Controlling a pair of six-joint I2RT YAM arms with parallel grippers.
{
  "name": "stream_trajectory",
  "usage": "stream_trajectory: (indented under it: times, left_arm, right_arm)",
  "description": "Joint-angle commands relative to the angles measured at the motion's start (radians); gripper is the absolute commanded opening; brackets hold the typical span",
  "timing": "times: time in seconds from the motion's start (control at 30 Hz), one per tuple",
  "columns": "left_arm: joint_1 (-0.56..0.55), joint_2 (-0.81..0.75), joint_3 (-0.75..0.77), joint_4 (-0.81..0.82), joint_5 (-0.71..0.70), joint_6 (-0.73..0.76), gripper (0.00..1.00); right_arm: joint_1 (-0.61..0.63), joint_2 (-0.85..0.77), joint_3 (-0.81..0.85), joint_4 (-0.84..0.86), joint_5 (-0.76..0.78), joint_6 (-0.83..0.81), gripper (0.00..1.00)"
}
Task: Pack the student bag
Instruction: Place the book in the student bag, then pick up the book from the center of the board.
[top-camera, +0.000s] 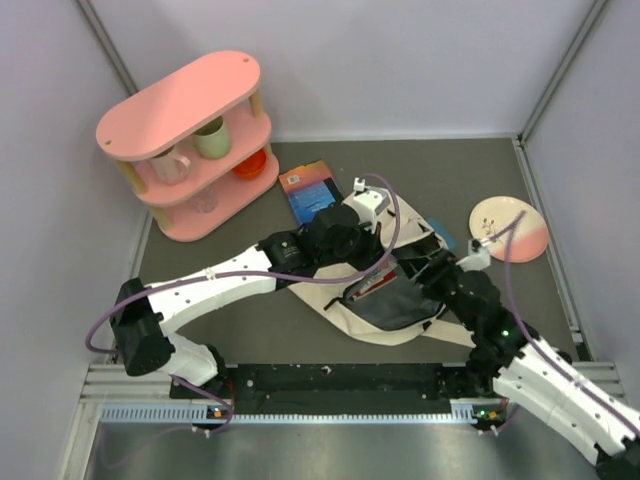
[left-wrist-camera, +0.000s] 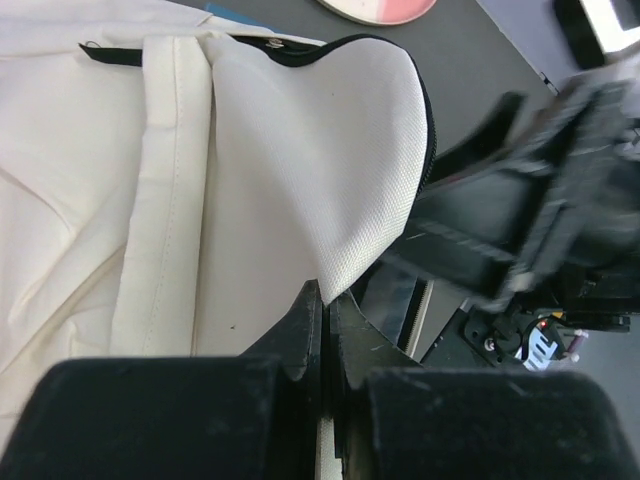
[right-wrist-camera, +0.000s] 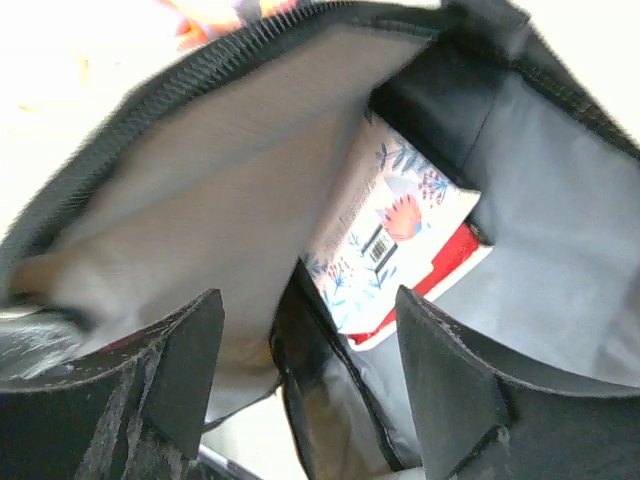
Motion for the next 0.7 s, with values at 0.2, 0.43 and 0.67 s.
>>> stream_trajectory:
  times: [0.2,0.43,0.67]
  left_arm:
    - [-0.006,0.034,0.011,0.113,0.235,-0.018,0.25]
    - [-0.074,0.068,0.019,0.08,0.329,0.008,0.62]
    - [-0.082,-0.074,-0.104,0.078,0.018,-0.072,0.79]
  right_arm:
    - [-0.002,-0.483,0.182,-0.711,0.446,-0.048,0.72]
    - [-0.004,-0.405,0.351,-0.726,0.661,-0.143,0.76]
    - [-0.004,-0.307,0.423,-0.7,0.651,-0.272,0.83]
